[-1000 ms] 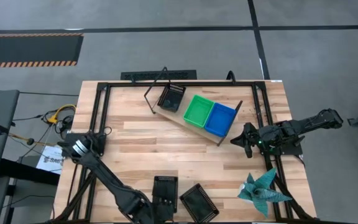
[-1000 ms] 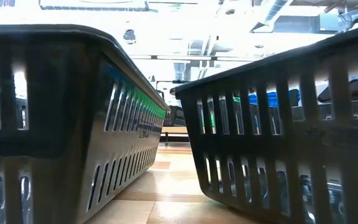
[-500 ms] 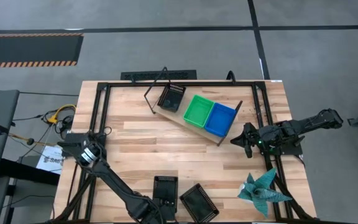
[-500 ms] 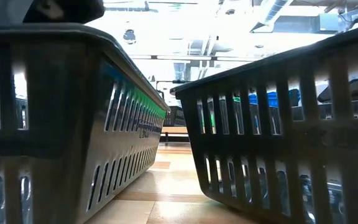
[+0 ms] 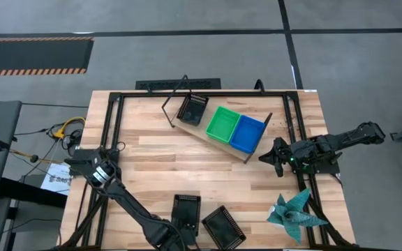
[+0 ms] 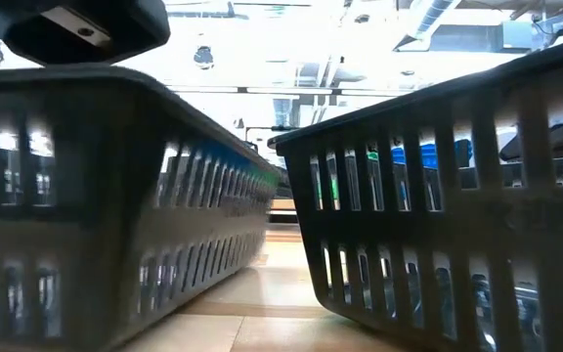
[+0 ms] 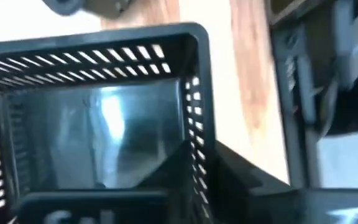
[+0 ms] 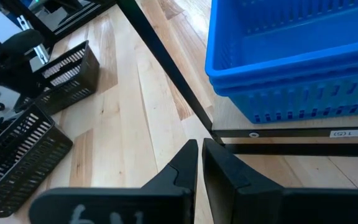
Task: Stack baskets on shelf by color
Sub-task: Stack the left black bin on the black bin on the shelf
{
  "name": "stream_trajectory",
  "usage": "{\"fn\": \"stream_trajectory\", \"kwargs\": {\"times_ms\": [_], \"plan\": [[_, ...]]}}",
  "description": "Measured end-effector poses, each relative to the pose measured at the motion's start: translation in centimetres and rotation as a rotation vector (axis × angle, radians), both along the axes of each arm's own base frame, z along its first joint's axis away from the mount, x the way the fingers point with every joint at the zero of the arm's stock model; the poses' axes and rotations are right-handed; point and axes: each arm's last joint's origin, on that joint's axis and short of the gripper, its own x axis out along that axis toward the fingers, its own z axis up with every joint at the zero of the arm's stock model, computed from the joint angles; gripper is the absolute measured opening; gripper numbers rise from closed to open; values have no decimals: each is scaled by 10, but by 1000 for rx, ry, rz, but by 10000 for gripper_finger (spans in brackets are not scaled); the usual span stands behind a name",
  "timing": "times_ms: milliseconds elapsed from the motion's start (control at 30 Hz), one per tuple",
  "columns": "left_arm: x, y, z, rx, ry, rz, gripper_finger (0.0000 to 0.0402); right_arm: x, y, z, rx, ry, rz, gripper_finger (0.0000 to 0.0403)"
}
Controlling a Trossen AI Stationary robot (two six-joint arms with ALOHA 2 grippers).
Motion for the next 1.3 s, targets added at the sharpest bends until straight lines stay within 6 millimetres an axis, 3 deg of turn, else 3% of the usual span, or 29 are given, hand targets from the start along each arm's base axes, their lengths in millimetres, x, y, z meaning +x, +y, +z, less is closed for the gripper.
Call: {"fn": "stream_trajectory", "kwargs": {"times_ms": [67,233,433,567,700,867,1100,1300], "plan": [[1,6,-1,30,31,-30,14,0,0,0,0,1,0,50],[0,28,8,179,75,-53,2,0,0,0,-1,1,-1,50],[-2,63,52,270,64,-52,0,0,0,0,-4,2,1,50],[-4,96,91,372,-5,-73,0,0,0,0,-33,3,16,50],[3,144,123,500,-60,-71,0,0,0,0,-54,3,26,50],[13,222,152,593,-32,-65,0,0,0,0,-56,7,27,50],[22,338,166,558,3,-23,0,0,0,0,-57,7,26,50],[18,406,163,459,-19,-70,0,0,0,0,-57,7,25,50]]}}
